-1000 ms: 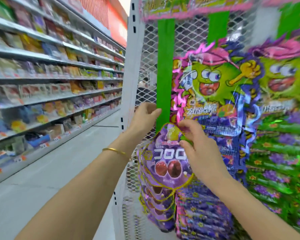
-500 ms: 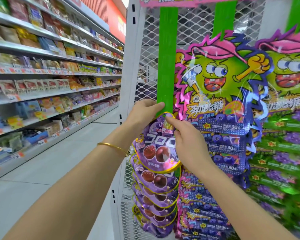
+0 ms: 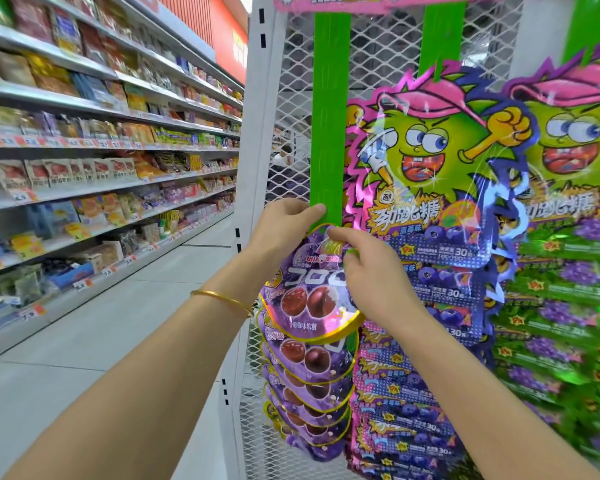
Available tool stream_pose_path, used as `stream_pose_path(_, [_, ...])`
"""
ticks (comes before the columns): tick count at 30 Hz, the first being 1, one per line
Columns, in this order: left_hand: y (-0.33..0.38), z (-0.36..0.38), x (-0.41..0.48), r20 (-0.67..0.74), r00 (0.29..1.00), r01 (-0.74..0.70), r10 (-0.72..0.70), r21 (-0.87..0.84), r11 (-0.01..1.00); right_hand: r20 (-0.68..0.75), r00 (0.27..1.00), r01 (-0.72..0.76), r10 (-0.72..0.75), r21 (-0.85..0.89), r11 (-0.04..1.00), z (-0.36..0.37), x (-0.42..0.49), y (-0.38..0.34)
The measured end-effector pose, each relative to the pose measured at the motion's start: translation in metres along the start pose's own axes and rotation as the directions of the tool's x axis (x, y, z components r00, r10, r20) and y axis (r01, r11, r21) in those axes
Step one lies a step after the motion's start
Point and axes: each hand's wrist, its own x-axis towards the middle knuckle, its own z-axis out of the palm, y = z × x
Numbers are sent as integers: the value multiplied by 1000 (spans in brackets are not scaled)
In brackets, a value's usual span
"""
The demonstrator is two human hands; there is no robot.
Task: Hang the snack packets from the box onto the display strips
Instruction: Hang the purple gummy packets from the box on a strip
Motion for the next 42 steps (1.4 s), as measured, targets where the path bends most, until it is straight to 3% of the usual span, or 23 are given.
stream_pose_path(8, [0, 1, -2, -21, 999, -34, 35, 36, 999, 28, 1000, -12, 12, -2, 1000, -7, 7, 0])
stream_pose_path(20, [-2, 2, -3, -54, 998, -36, 37, 24, 999, 106, 994, -16, 31, -138, 990, -2, -1, 9])
stream_pose_path(26, [-19, -1, -24, -110, 993, -49, 53, 44, 998, 98, 993, 86, -67, -193, 977, 12, -27, 31])
stream_pose_path(31, [-69, 7, -90, -308, 935, -152, 177, 105, 983, 9, 996, 87, -87, -52, 995, 16, -85, 53])
stream_pose_path(34, [-119, 29, -150, -264, 961, -60, 83, 94, 994, 112, 994, 12, -18, 54, 998, 46, -137, 85])
stream_pose_path(37, [-174, 56, -211, -8, 990, 140, -140, 148, 979, 339, 914, -259, 224, 64, 964, 100, -194, 142])
stream_pose_path(39, [-205, 65, -238, 193, 939, 235, -285, 243, 941, 473, 771, -476, 427, -17, 879, 139, -234, 188])
stream_pose_path(42, [-235, 64, -258, 385, 830, 217, -404, 445, 869, 588, 526, -604, 615, -251, 756, 189, -295, 251])
